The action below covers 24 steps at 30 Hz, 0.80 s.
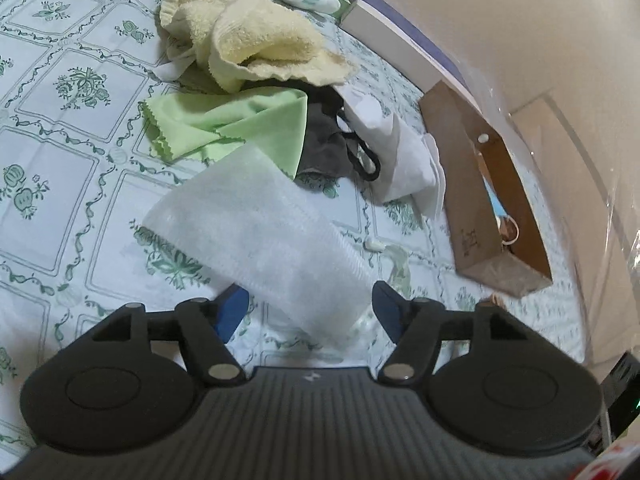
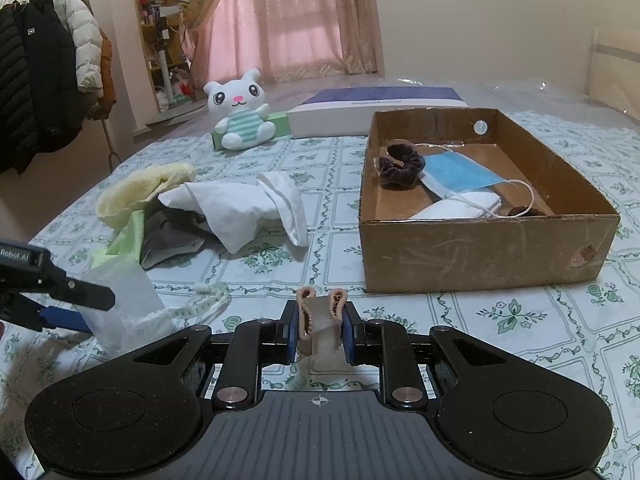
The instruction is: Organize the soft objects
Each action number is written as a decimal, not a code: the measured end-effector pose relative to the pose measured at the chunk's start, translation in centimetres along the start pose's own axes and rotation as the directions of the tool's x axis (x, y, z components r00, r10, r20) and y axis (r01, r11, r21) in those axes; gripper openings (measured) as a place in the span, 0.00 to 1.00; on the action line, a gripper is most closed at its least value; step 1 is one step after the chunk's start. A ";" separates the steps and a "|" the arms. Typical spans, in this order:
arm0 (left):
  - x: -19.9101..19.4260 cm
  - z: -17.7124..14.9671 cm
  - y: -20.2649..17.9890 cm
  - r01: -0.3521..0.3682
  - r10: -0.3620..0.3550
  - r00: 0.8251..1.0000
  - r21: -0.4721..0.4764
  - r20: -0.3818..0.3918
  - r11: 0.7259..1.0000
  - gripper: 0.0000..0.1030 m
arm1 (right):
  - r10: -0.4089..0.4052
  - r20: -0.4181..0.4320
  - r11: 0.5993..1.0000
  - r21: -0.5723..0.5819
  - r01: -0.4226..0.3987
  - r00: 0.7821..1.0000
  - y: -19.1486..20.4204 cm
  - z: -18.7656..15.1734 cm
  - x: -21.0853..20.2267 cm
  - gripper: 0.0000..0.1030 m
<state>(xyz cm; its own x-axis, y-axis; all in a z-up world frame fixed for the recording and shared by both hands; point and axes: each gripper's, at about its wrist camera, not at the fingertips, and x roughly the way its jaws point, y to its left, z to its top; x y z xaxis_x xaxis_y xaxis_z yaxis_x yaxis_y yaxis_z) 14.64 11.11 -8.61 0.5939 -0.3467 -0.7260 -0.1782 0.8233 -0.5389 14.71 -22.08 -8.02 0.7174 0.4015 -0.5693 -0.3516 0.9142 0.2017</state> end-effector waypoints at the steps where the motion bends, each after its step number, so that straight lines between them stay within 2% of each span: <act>1: 0.1 0.1 0.0 -0.005 0.005 1.000 0.003 0.003 1.000 0.47 | -0.001 0.000 1.000 0.000 0.001 1.000 -0.1 0.0 0.0 0.21; 2: 0.2 0.1 0.0 -0.010 0.010 1.000 0.008 0.003 1.000 0.40 | -0.003 0.000 1.000 0.000 0.003 1.000 -0.1 0.0 0.1 0.21; 4: 0.6 0.2 0.1 -0.018 0.018 1.000 0.009 -0.005 1.000 0.12 | -0.007 0.000 1.000 0.002 0.007 1.000 -0.3 0.0 0.1 0.21; 6: 0.5 -0.1 0.2 -0.017 0.017 1.000 0.014 -0.006 1.000 0.05 | -0.006 0.003 1.000 0.003 0.006 1.000 -0.3 0.0 0.0 0.21; 9: -0.5 -0.6 -0.6 -0.045 0.043 0.999 0.077 0.030 0.996 0.01 | 0.003 0.013 1.000 -0.002 -0.003 1.000 -0.3 0.2 -0.5 0.21; 14: -3.0 -0.5 -2.9 -0.084 0.065 0.993 0.204 0.097 0.975 0.00 | 0.013 0.049 1.000 -0.016 -0.013 0.999 -0.5 0.9 -1.8 0.21; 24: -6.1 1.9 -9.5 -0.062 -0.014 0.981 0.384 0.192 0.921 0.00 | 0.005 0.145 1.000 -0.005 -0.004 0.989 -3.5 3.7 -4.9 0.21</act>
<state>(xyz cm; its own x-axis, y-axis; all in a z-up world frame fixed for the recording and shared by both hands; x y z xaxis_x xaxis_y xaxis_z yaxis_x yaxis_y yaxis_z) 14.21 6.26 1.78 0.7358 -0.2658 -0.6228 0.1003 0.9524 -0.2879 14.62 -27.04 -2.94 0.7953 0.4098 -0.4468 -0.3574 0.9122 0.2004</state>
